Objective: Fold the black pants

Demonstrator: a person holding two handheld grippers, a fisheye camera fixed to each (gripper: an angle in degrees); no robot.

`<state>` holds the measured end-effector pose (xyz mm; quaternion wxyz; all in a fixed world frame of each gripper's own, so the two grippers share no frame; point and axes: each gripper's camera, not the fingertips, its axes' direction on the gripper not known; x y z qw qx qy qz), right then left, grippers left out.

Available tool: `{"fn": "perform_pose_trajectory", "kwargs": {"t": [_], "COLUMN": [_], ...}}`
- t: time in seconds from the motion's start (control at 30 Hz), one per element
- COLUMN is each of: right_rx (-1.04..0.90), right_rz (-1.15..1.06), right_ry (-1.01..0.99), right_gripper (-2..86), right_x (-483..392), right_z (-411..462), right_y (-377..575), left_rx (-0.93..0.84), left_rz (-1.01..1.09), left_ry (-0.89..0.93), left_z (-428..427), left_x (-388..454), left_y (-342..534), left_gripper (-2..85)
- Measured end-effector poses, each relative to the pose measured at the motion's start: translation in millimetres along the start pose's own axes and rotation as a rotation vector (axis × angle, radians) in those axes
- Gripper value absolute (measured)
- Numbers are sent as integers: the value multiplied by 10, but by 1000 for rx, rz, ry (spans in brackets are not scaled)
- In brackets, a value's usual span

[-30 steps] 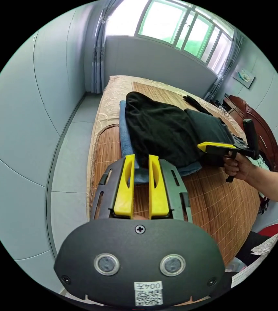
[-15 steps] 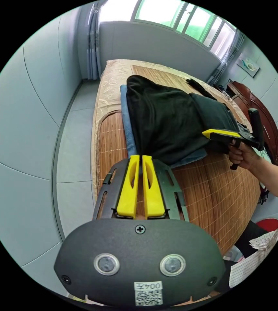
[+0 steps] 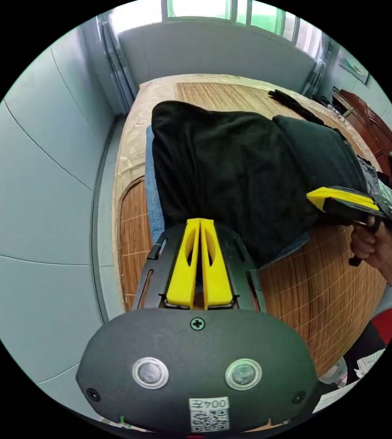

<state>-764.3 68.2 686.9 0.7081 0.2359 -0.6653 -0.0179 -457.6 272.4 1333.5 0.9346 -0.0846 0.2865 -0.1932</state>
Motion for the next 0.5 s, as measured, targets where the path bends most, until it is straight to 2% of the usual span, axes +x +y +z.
{"fn": "perform_pose_trajectory", "kwargs": {"t": [0.1, 0.2, 0.37, 0.5], "right_rx": [152, 215, 121, -45], "right_rz": [52, 137, 211, 161], "right_ry": [13, 197, 576, 654], "right_gripper": [70, 99, 111, 108], "right_x": [44, 372, 1234, 1714], "right_z": [-874, -1695, -2695, -2846], "right_y": [75, 419, 472, -169], "left_rx": [139, 171, 101, 18], "left_rz": [32, -23, -227, -492], "left_ry": [69, 279, 408, 488], "left_z": [-415, -720, -899, -777], "left_x": [276, 536, 1065, 1530], "left_y": [209, 614, 1435, 1960], "left_gripper": [7, 7, 8, 5]}}
